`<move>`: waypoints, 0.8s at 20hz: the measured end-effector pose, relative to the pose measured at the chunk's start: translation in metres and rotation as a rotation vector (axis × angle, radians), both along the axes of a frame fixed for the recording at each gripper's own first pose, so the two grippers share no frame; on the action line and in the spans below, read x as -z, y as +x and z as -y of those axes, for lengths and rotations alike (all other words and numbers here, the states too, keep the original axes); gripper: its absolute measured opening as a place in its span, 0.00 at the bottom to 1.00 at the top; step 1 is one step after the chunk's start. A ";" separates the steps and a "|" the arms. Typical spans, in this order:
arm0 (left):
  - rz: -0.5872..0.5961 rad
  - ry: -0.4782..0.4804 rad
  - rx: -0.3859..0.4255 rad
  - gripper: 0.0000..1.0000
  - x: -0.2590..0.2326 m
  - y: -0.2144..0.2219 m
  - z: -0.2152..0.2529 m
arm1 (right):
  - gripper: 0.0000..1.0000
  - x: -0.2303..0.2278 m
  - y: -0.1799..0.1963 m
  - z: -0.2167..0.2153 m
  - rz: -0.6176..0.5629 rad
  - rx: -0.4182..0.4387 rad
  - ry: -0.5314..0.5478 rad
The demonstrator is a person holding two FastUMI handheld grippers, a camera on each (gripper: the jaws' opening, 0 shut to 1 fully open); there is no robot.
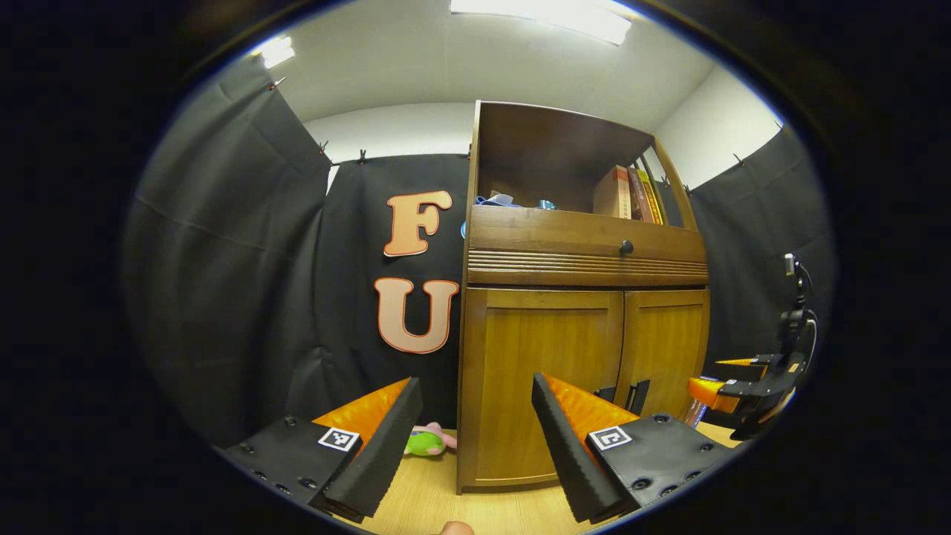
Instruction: Open the right door of the double-door shoe cabinet with the right hand, and open the left door with the left hand.
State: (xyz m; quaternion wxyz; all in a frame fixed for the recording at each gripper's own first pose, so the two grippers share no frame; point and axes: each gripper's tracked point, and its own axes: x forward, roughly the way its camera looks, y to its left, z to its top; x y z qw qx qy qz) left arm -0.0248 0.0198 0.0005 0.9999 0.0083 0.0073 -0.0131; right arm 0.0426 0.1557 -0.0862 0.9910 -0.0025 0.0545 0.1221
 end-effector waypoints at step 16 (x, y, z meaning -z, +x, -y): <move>0.029 0.029 0.007 0.95 -0.007 -0.008 -0.005 | 0.89 0.081 0.079 -0.043 -0.090 -0.001 -0.005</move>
